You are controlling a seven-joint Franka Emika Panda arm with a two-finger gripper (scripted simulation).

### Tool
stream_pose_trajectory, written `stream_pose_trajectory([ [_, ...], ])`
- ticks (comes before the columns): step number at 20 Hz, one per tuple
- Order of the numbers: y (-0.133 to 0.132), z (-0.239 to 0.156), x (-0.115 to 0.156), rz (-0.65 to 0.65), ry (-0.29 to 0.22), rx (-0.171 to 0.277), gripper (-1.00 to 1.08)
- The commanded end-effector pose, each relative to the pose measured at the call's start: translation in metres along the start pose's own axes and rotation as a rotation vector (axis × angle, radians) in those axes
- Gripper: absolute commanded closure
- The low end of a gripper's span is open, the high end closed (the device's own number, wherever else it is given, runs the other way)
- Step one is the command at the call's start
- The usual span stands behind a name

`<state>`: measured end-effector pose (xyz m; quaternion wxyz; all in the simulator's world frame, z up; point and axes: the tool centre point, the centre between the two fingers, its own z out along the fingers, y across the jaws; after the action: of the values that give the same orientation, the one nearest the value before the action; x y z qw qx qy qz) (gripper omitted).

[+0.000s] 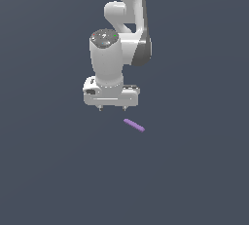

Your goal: Pick up the object and move it to a goal position.

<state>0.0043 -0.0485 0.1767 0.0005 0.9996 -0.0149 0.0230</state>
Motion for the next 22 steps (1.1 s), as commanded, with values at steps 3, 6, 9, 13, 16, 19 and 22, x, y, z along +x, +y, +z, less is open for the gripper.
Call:
stream_pose_trajectory([
  [3,0.0,0.0,0.0,-0.003,-0.001,0.0,-0.92],
  [6,-0.002,0.003,0.0,-0.024,-0.002,-0.001,-0.92],
  [9,-0.005,0.006,0.0,-0.059,-0.004,-0.002,-0.92],
  [13,-0.011,0.014,0.0,-0.132,-0.009,-0.005,-0.92],
  [16,-0.018,0.022,-0.001,-0.205,-0.013,-0.007,-0.92],
  [19,-0.025,0.032,-0.001,-0.293,-0.019,-0.008,-0.92],
  [22,-0.035,0.043,-0.002,-0.397,-0.024,-0.008,-0.92],
])
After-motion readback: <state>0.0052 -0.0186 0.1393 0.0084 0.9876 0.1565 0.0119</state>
